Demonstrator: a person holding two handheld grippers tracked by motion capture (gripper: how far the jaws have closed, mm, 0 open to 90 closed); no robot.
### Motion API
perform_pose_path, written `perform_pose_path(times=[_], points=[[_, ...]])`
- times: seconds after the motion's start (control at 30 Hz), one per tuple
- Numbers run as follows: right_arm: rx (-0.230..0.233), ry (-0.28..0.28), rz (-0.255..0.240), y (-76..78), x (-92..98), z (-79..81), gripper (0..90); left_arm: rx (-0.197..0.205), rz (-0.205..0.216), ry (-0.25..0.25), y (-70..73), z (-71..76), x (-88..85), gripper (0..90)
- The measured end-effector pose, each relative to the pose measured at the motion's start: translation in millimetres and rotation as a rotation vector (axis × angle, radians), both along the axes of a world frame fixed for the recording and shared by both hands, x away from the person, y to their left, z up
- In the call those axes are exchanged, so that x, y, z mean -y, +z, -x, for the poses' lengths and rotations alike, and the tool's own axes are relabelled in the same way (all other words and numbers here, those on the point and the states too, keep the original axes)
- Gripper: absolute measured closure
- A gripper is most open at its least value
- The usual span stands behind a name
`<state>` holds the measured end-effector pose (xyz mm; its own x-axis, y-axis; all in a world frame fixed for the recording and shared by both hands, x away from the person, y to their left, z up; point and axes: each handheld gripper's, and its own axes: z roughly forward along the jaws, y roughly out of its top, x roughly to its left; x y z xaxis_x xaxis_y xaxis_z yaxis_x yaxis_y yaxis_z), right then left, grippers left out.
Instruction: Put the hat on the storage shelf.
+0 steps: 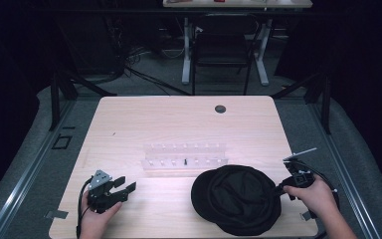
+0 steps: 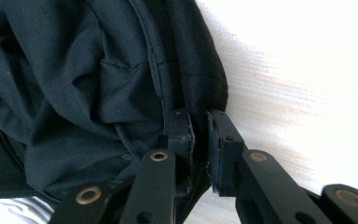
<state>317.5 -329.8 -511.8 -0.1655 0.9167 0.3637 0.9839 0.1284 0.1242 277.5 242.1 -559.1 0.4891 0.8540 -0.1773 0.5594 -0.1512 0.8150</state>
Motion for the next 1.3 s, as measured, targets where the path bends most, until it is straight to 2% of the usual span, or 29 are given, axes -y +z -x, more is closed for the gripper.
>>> perform_pose_path(times=[0.2,0.23,0.27,0.3,0.5,0.6,0.63,0.7,0.73,0.77,0.83,0.9,0.93,1.03,1.07,1.13,1.17,1.23,1.3], points=[[-0.026,-0.003,-0.024,-4.3,2.5,-3.4,82.2,-0.008,-0.004,0.0,0.0,-0.3,0.3,47.1],[-0.016,-0.034,-0.031,-5.7,0.4,-2.4,82.5,-0.005,-0.003,0.004,-0.2,-0.4,0.5,47.1],[-0.031,-0.002,-0.024,-5.5,2.2,-3.9,82.8,-0.005,-0.002,0.004,-0.2,-0.4,0.5,47.1],[-0.034,0.002,-0.024,-5.7,2.3,-4.2,83.4,-0.005,0.0,0.002,-0.3,-0.6,0.4,47.1],[-0.046,0.007,-0.04,-5.7,2.9,-4.3,87.0,-0.008,-0.003,-0.002,-0.2,-0.7,0.3,47.1],[-0.033,-0.002,-0.059,-5.2,3.4,-3.2,87.4,-0.008,-0.002,-0.002,-0.2,-0.7,0.2,47.2],[-0.043,0.01,-0.053,-3.5,4.3,-3.7,87.5,-0.008,-0.002,-0.002,-0.2,-0.7,0.2,47.2],[-0.034,-0.001,-0.057,-2.8,4.6,-2.7,87.5,-0.003,0.001,0.001,-0.5,-0.7,0.3,47.1],[-0.018,-0.01,-0.077,-1.6,5.1,-1.6,87.5,-0.003,0.002,0.002,-0.6,-0.8,0.1,47.2],[-0.029,0.009,-0.072,1.2,6.7,-1.9,87.6,-0.003,0.002,0.003,-0.6,-0.8,0.1,47.1],[-0.016,-0.016,-0.091,3.1,6.3,-0.7,87.6,-0.005,0.001,0.002,-0.5,-0.8,0.1,47.1],[-0.024,-0.008,-0.096,5.3,6.9,-0.6,87.7,-0.005,0.0,0.002,-0.5,-0.8,0.2,47.1],[-0.016,-0.015,-0.12,8.1,8.1,0.1,87.9,-0.005,0.0,0.002,-0.4,-0.7,0.2,47.1],[-0.022,-0.009,-0.13,11.7,9.3,0.5,87.9,-0.003,0.001,0.003,-0.5,-0.7,0.2,47.1],[-0.016,-0.034,-0.157,16.1,8.9,2.4,88.0,-0.003,0.0,0.004,-0.5,-0.7,0.0,47.2],[-0.016,-0.023,-0.175,21.1,10.3,3.1,88.0,-0.002,0.002,0.005,-0.4,-0.7,-0.3,47.1],[-0.021,-0.01,-0.183,23.7,10.9,3.3,88.0,-0.005,0.001,0.003,-0.1,-0.6,-0.6,47.2],[-0.007,-0.034,-0.197,25.8,8.7,5.3,88.0,0.0,0.001,0.006,-0.3,-0.7,-0.4,47.1],[-0.003,-0.032,-0.198,27.5,7.9,6.3,88.0,-0.001,0.002,0.007,-0.1,-0.5,-0.6,47.2]])
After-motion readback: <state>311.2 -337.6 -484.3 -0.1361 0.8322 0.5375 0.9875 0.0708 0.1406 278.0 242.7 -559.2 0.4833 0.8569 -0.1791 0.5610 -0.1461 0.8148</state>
